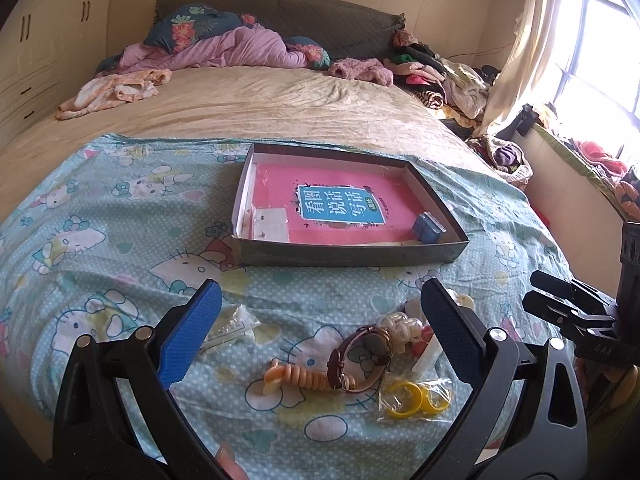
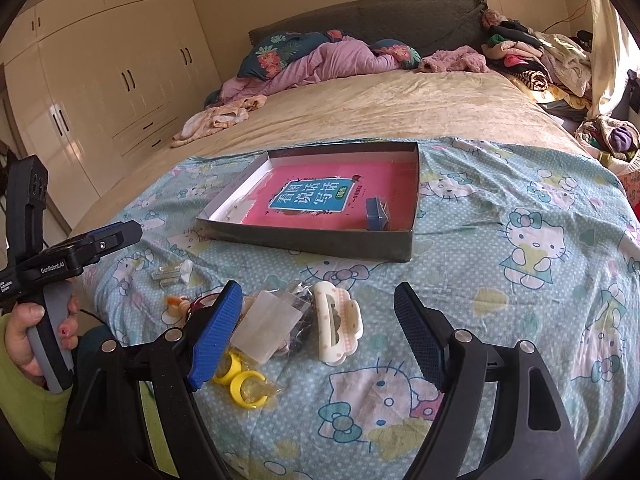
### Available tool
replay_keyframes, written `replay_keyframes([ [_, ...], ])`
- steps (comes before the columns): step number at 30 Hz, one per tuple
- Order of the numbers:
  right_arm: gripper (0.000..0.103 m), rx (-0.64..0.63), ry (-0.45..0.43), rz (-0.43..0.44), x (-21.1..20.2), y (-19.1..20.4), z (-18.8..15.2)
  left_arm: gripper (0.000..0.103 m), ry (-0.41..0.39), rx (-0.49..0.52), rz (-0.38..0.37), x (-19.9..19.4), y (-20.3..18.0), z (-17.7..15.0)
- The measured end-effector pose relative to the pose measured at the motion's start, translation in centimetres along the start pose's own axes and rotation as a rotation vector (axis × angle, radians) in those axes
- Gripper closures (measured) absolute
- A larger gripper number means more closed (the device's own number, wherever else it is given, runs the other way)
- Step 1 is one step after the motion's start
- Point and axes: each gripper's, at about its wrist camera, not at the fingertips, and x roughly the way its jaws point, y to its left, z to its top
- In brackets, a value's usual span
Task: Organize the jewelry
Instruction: 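Withdraw both tools from the box back toward the remaining jewelry, then grasp the brown leather watch with the left tool while the right grasps the hair clip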
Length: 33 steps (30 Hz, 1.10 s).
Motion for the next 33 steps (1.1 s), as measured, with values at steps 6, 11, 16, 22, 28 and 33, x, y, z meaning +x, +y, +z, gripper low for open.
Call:
replay_keyframes([
  [6, 0.026, 0.003, 0.028, 0.01, 0.4, 0.0, -0.9, 0.01, 0.021, 0.019, 0.006, 0.4, -0.7, -0.8],
  [11, 0.02, 0.009, 0.044, 0.013, 0.8, -0.1, -1.5, 0.01, 0.038, 0.031, 0.006, 0.7, -0.9, -1.3],
  [16, 0.02, 0.013, 0.067, 0.01, 1.3, -0.2, -2.1, 0.01, 0.067, 0.035, 0.008, 1.4, -1.0, -2.0],
  [22, 0.017, 0.023, 0.095, -0.002, 2.2, -0.6, -2.8, 0.01, 0.131, 0.051, 0.016, 2.9, -1.1, -3.3],
  [28, 0.017, 0.037, 0.119, -0.012, 3.0, -1.1, -3.4, 0.01, 0.177, 0.062, 0.024, 4.3, -0.9, -4.4],
  [33, 0.017, 0.04, 0.131, -0.015, 3.4, -1.3, -3.5, 0.01, 0.195, 0.08, 0.023, 5.1, -1.0, -4.9],
])
